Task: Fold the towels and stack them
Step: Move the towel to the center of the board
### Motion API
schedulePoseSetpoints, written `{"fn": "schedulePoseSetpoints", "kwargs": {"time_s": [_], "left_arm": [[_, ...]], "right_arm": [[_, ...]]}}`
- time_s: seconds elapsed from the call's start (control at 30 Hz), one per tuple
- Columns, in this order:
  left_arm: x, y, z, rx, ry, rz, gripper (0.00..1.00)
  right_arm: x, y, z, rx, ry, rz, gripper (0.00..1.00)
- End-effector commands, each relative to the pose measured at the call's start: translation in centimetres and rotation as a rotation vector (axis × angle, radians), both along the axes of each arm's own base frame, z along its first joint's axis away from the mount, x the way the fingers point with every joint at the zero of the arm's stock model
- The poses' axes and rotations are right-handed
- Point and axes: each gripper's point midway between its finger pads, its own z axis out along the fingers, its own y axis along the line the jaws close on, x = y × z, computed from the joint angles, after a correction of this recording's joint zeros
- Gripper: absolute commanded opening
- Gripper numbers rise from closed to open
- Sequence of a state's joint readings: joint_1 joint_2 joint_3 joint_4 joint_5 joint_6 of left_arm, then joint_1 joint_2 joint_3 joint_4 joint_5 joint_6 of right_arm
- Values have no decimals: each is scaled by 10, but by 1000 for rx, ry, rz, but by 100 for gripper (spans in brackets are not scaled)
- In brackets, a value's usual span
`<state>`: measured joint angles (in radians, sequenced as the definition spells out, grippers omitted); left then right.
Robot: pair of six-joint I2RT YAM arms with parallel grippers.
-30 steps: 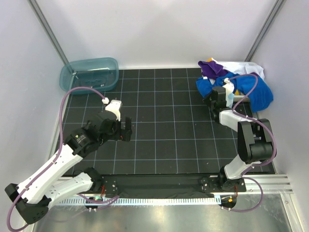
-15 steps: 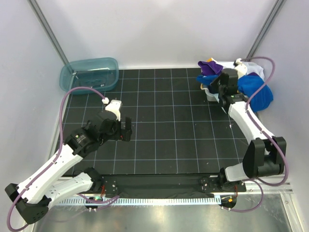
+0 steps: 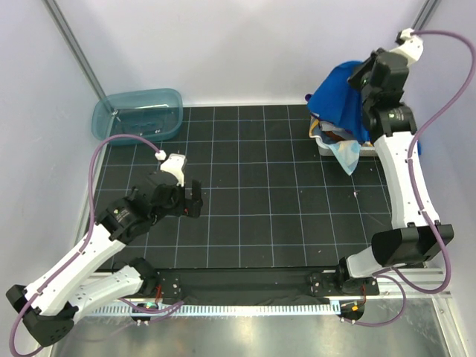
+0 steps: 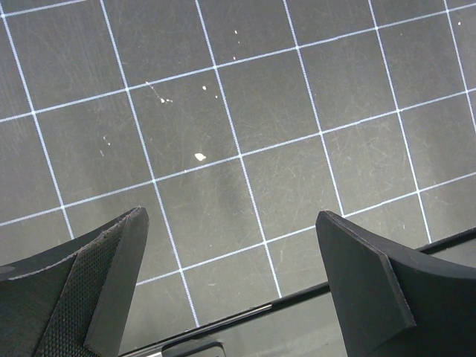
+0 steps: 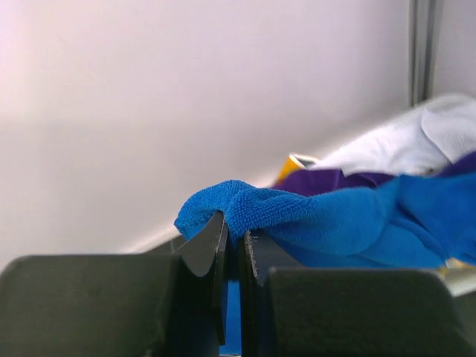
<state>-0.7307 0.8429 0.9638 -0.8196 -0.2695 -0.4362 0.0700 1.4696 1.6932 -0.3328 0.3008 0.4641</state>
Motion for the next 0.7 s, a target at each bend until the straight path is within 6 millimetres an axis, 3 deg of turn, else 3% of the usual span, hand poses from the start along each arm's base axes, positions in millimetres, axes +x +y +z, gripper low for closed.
{"fn": "schedulePoseSetpoints", "kwargs": {"time_s": [0.0,0.1,0.13,0.3,0.43,0.47,0.57,0.63,0.67], "left_arm": [[4,-3,9,-26,-35,-7,100],[4,-3,11,-35,-40,-5,100],[3,-3,12,-36,-40,-6,100],[2,-10,28,-111,-48,-2,99],[5,-31,65,-281,-84,-8,99],[10,-43,82,-353,-131,-31,99],[23,-63,105,-470,-211,-63,100],[38,-76,138,-570,-332,-80,99],[47,-83,137,-573,-355,-88,100]], "right_arm": [[-16,8,68,-38,-103,63,1],[-22,21,89,-46,-127,133,1],[-31,26,107,-47,-156,155,1],[-58,54,146,-75,-220,262,1],[-77,73,157,-88,-244,312,1],[-82,82,158,-90,-250,336,1],[-93,93,160,-95,-250,373,1],[-100,98,159,-97,-240,392,1],[-102,99,158,-97,-235,397,1]]}}
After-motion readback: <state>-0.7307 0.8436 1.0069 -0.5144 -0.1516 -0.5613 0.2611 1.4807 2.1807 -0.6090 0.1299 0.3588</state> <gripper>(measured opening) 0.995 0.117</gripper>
